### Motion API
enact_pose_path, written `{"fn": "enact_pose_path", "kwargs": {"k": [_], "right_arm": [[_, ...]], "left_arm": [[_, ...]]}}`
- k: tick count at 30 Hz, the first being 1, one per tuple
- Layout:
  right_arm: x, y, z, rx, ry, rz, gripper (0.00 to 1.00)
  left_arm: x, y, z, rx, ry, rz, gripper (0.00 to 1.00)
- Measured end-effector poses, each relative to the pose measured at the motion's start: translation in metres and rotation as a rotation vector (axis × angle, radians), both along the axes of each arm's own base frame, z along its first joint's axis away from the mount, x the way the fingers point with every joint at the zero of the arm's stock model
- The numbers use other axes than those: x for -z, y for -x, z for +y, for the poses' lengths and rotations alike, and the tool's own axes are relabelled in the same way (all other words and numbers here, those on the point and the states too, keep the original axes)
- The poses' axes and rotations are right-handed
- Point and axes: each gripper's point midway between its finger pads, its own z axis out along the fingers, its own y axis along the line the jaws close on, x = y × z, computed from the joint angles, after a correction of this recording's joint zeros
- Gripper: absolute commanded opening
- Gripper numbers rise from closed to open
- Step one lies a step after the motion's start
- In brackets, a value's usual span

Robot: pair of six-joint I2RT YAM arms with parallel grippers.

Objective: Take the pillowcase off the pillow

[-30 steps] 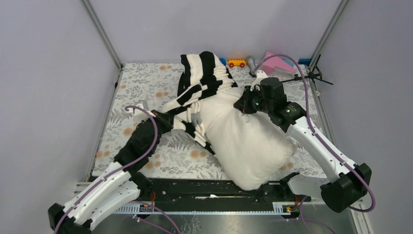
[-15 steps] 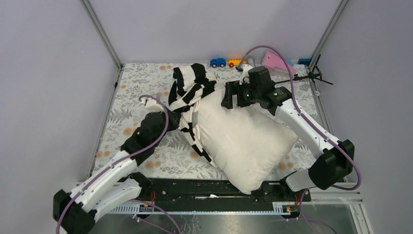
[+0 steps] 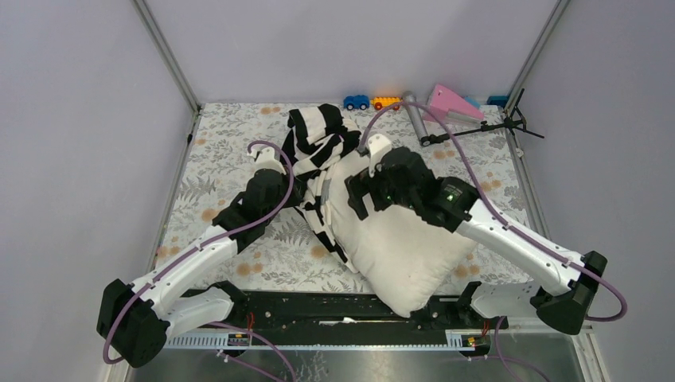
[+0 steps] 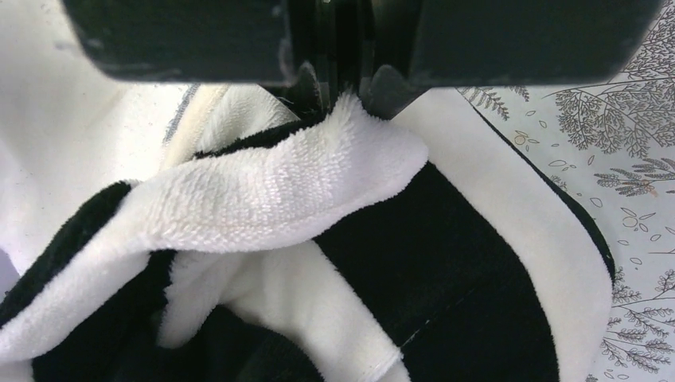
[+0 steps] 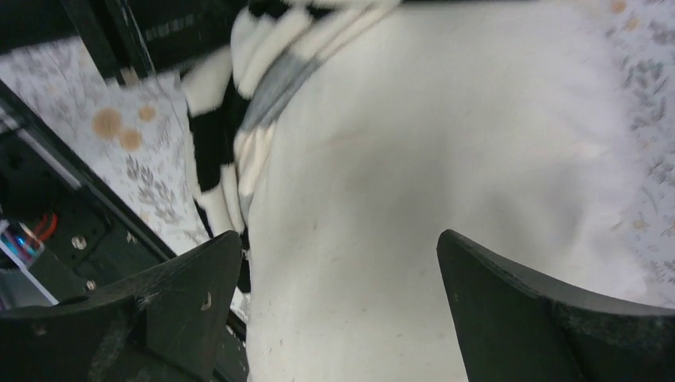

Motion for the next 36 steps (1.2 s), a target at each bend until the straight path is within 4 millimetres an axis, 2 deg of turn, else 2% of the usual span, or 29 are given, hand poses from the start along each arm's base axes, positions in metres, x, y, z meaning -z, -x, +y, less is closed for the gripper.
{"fn": "enact_pose_path", "kwargs": {"k": [3,5,8,9,10,11,12,13,14,15,17,20,25,28,32,34,36], "right_arm": [[0.032,0.017,0.0,-0.027,0.074,0.039,1.0],[0.059,0.025,-0.007,-0.029,0.14,0.077,1.0],[0.081,0.029,-0.017,-0.018,0.194,0.102,1.0],[0.086,0.029,-0.019,-0.013,0.206,0.106,1.0],[0.091,0.029,-0.021,-0.008,0.216,0.109,0.99],[0.095,0.029,-0.023,-0.004,0.224,0.111,0.9],[0.098,0.029,-0.023,0.0,0.228,0.11,0.69],[0.101,0.028,-0.024,0.006,0.231,0.11,0.51],[0.105,0.027,-0.024,0.01,0.237,0.111,0.36],[0.108,0.026,-0.024,0.012,0.244,0.111,0.25],[0.115,0.024,-0.025,0.03,0.245,0.117,0.1],[0.116,0.022,-0.023,0.044,0.23,0.11,0.01],[0.11,0.02,-0.02,0.056,0.194,0.099,0.0],[0.108,0.02,-0.02,0.064,0.187,0.098,0.0],[0.108,0.019,-0.019,0.066,0.183,0.098,0.0],[0.108,0.019,-0.019,0.066,0.182,0.098,0.0],[0.108,0.019,-0.019,0.067,0.181,0.099,0.0]], "left_arm": [[0.0,0.0,0.0,0.0,-0.001,0.001,0.01],[0.001,0.0,0.0,0.0,-0.002,0.002,0.02],[0.002,0.0,0.0,0.0,-0.003,0.004,0.04],[0.002,0.0,0.0,0.0,-0.004,0.004,0.08],[0.002,-0.001,0.0,0.0,-0.004,0.005,0.19],[0.003,-0.001,0.0,0.0,-0.005,0.007,0.37],[0.003,0.0,-0.001,0.004,-0.007,0.008,0.59],[0.003,0.0,-0.002,0.015,-0.008,0.009,0.74],[0.004,0.002,-0.004,0.036,-0.014,0.01,0.84],[0.003,0.004,-0.007,0.058,-0.012,0.013,0.9],[0.001,0.009,-0.014,0.105,-0.004,0.024,0.98],[-0.002,0.021,-0.03,0.186,0.008,0.031,0.99],[-0.004,0.061,-0.055,0.336,0.033,0.034,0.99],[-0.011,0.086,-0.061,0.412,0.063,0.008,0.99],[-0.031,0.118,-0.063,0.5,0.11,-0.054,0.99],[-0.041,0.127,-0.062,0.52,0.133,-0.085,0.99],[-0.042,0.13,-0.058,0.515,0.143,-0.097,0.99]]}}
